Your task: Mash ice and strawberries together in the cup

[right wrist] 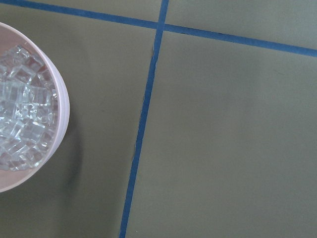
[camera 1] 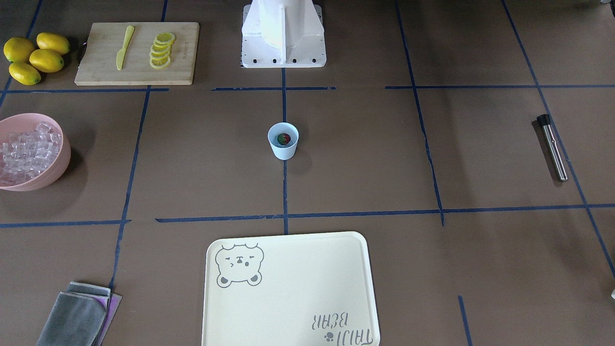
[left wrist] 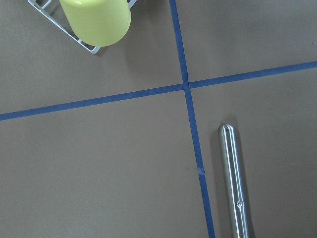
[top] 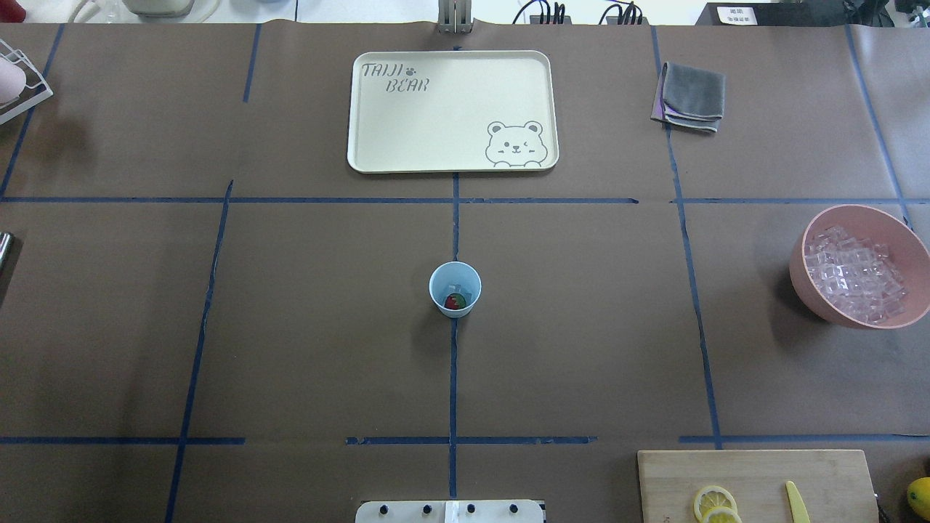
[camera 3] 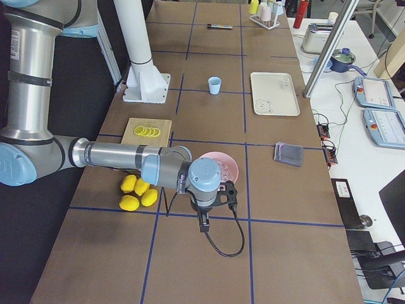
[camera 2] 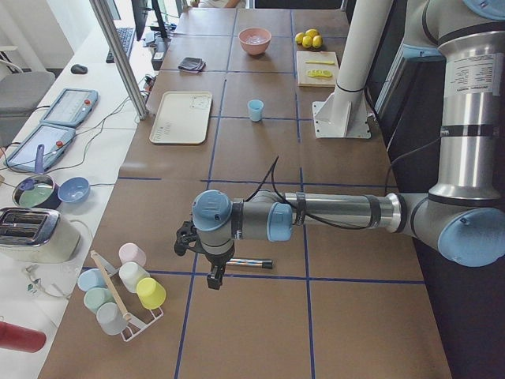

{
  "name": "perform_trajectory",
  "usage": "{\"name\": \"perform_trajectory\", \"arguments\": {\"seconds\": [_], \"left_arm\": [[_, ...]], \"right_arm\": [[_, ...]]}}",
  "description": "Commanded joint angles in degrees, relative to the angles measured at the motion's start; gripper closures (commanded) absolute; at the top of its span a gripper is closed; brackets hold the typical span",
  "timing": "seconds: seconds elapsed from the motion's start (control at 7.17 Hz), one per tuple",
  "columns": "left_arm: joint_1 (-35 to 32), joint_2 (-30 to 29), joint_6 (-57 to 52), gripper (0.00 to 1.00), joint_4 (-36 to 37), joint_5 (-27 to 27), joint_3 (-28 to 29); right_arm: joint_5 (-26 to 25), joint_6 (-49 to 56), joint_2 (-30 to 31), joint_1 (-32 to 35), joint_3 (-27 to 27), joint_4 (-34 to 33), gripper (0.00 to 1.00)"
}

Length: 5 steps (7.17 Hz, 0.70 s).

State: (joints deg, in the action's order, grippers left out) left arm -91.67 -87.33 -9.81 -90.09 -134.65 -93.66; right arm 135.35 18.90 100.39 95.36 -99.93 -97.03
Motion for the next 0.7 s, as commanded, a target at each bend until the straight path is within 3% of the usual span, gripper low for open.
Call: {"name": "perform_trajectory", "arguments": {"seconds": [0.0, 0.56], "left_arm": [[0.0, 0.06, 0.06, 0.0, 0.0, 0.0, -0.03], [0.0, 0.14, 0.06, 0.0, 0.0, 0.0, 0.32]], "right_arm": [[0.0, 0.0, -0.02, 0.0, 0.0, 0.0, 0.01], [0.0, 0.0, -0.02, 0.0, 0.0, 0.0, 0.01]]}}
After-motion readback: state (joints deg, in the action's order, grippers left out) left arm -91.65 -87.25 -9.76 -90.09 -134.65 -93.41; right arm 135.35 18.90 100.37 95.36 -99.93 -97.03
